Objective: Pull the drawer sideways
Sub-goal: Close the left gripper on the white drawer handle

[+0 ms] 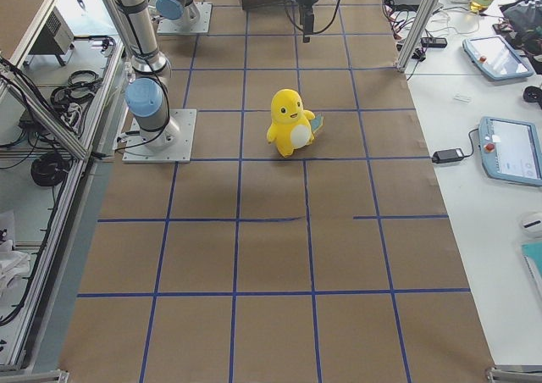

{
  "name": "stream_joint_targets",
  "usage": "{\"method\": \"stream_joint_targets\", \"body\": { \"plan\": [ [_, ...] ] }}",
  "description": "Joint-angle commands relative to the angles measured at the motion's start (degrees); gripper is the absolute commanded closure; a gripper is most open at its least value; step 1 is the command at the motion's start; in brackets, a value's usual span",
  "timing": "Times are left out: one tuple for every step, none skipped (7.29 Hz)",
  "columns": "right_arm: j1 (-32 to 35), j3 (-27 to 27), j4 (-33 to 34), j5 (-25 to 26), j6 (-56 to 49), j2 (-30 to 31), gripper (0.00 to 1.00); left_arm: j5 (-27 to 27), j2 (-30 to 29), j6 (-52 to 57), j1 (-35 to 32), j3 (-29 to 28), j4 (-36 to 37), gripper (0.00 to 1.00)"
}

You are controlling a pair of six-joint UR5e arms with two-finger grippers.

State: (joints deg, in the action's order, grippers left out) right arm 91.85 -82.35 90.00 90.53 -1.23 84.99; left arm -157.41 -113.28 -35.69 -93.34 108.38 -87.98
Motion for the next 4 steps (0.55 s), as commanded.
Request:
{"method": "stream_joint_targets", "body": {
  "plan": [
    [0.0,0.0,0.0,0.0,0.0,0.0,0.00,0.1,-0.3,0.0,0.0,0.1,0.2,0.73],
    [0.0,0.0,0.0,0.0,0.0,0.0,0.00,0.0,-0.3,0.0,0.0,0.0,0.3,0.74],
    [0.0,0.0,0.0,0.0,0.0,0.0,0.00,0.1,-0.3,0.0,-0.1,-0.1,0.3,0.74],
    [0.0,0.0,0.0,0.0,0.0,0.0,0.00,0.1,-0.4,0.0,-0.2,-0.2,0.3,0.74]
  ]
}}
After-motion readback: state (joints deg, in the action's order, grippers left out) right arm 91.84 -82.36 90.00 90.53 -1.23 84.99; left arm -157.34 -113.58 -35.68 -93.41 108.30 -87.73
